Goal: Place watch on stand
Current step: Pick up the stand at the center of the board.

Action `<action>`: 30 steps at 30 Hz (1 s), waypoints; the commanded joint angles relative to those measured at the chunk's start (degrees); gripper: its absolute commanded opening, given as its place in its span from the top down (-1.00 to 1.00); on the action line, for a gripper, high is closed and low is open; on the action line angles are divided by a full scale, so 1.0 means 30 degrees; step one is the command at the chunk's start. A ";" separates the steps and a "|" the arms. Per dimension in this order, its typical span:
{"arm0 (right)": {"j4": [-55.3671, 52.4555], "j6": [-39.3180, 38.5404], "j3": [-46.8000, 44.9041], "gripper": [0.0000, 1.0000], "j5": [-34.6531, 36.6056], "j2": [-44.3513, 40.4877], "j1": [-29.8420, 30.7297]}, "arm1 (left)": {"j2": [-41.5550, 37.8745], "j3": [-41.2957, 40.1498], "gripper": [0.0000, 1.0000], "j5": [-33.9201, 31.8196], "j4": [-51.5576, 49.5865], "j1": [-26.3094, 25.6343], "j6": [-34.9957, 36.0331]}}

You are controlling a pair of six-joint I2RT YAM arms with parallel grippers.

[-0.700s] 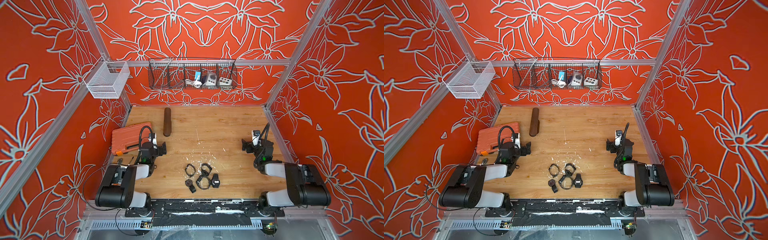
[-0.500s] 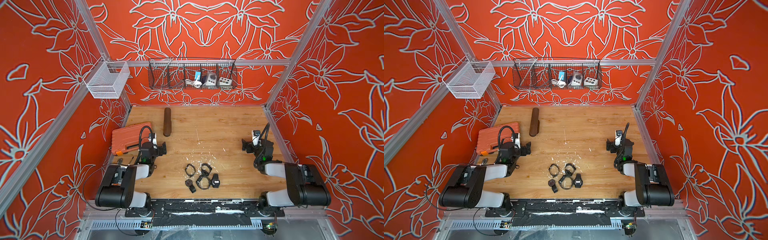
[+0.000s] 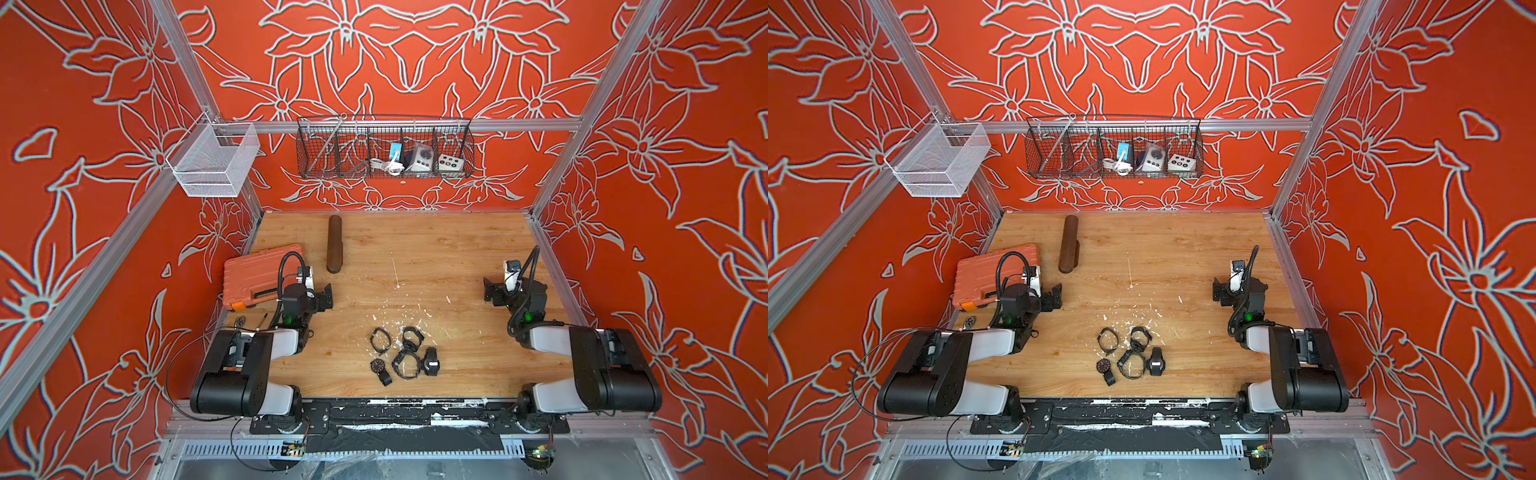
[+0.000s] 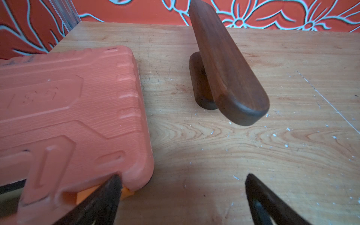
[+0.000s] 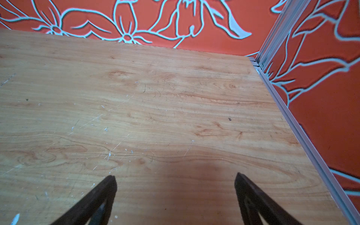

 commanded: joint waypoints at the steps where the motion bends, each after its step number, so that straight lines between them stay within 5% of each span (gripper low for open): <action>1: 0.0321 -0.0099 -0.0167 -0.96 0.0254 -0.0050 0.0104 | -0.0006 0.0250 -0.96 0.0207 0.0464 0.0144 -0.0031; 15: 0.1739 -0.0489 -0.1144 -0.96 -0.0645 -0.0672 0.0082 | -0.0637 0.0155 -0.96 0.0939 0.0153 0.0087 0.0436; 22: -0.4092 -0.0239 -0.1165 -0.96 -0.0756 -0.7869 0.0471 | -0.7251 -0.0175 -0.96 -0.0671 -0.4635 -0.0878 -0.0296; 26: -0.6674 0.1991 -0.0368 -0.96 -0.1483 -1.1848 0.0515 | -1.1265 -0.0067 -0.96 -0.2057 -0.7235 -0.1145 -0.3338; 30: -1.0488 0.5807 0.1583 -0.96 -0.1074 -1.4197 0.0515 | -1.3182 0.1582 -0.96 -0.3246 -1.1773 -0.1229 -0.9067</action>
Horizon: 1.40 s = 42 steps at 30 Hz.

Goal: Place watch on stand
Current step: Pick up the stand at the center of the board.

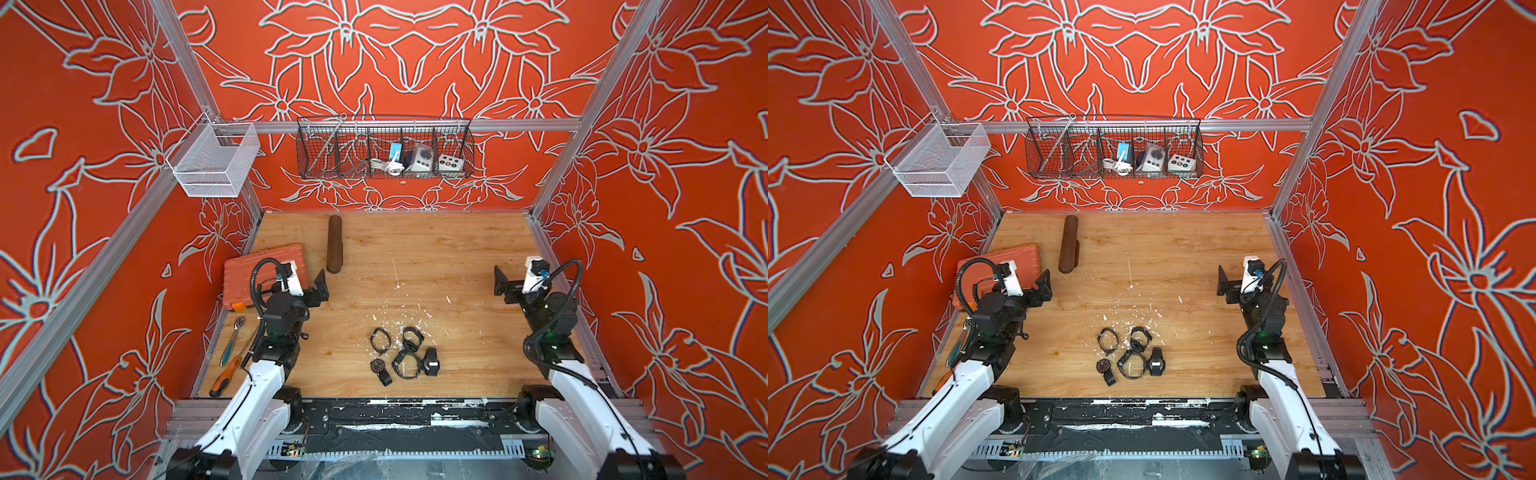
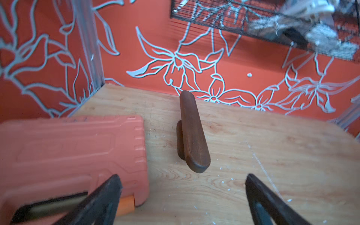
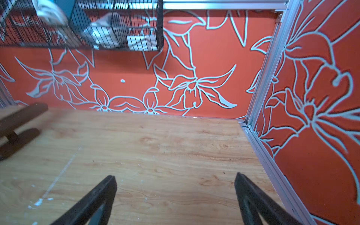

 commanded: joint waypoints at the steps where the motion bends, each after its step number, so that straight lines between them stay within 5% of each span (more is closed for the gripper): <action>1: -0.5017 0.3872 0.1888 -0.96 -0.0125 -0.1151 0.0093 | -0.0432 0.1708 -0.96 -0.1255 -0.5127 -0.0094 -0.5729; 7: -1.3364 0.9041 0.4995 -0.96 0.3340 -0.0739 0.0017 | 0.1642 0.5499 -0.96 0.0797 -0.9057 -0.0090 -0.8947; 11: -1.2715 0.8357 0.4718 -0.96 0.1223 -0.0549 -0.0054 | 0.2183 0.5697 -0.96 0.1864 -0.9974 0.0835 -1.2675; 16: -1.3585 0.7476 0.5626 -0.96 -0.1014 0.0695 -0.0024 | 0.3387 0.7313 -0.96 0.2236 -0.9844 0.0646 -0.9882; 24: -1.4557 0.6828 0.6825 -0.96 -0.3099 0.3581 0.0899 | 1.1475 1.5660 -0.96 0.0766 -1.6242 -0.1129 -0.6381; 38: -1.4985 0.6475 0.5701 -0.96 -0.2205 0.3688 0.2713 | 2.2677 2.5294 -0.89 0.0853 -2.1070 -0.1905 -0.0973; 42: -1.4964 0.6453 0.5589 -0.94 -0.2383 0.3805 0.2759 | 2.5213 2.7872 -0.81 -0.1239 -2.2685 -0.2588 -0.0238</action>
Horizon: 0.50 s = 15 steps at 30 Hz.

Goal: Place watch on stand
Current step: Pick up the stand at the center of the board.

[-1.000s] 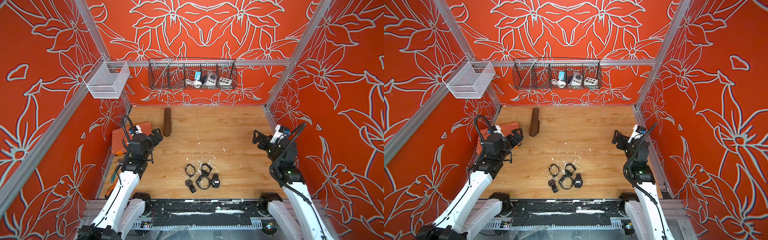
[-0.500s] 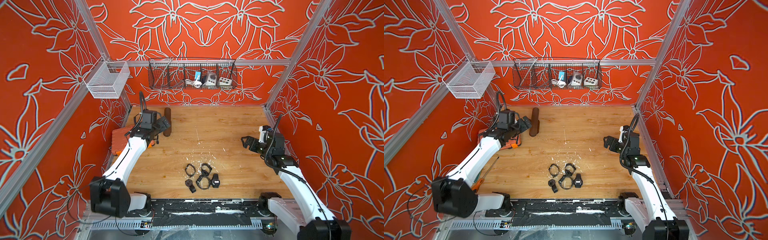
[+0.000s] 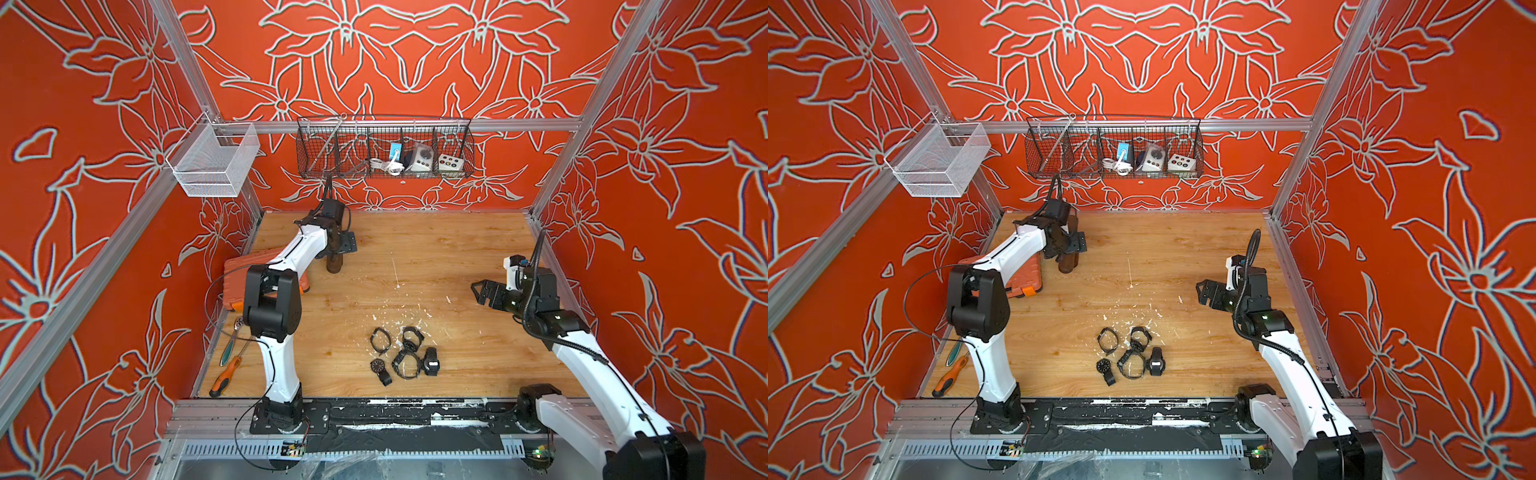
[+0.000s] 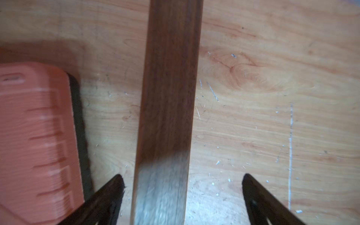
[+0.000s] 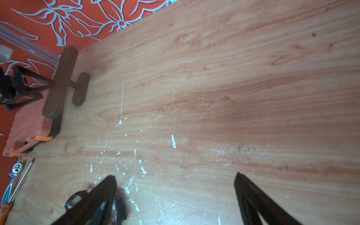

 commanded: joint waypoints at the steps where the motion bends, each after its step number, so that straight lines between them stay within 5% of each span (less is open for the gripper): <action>1: -0.0204 -0.0148 -0.0258 -0.93 0.0010 -0.0013 0.0198 | 0.1570 0.2146 -0.78 -0.1722 -0.2749 -0.0572 0.1519; 15: -0.0514 -0.0338 -0.0310 -0.86 0.0075 0.0069 0.0223 | 0.4718 0.5867 -0.34 -0.3068 -0.4427 -0.0665 0.2518</action>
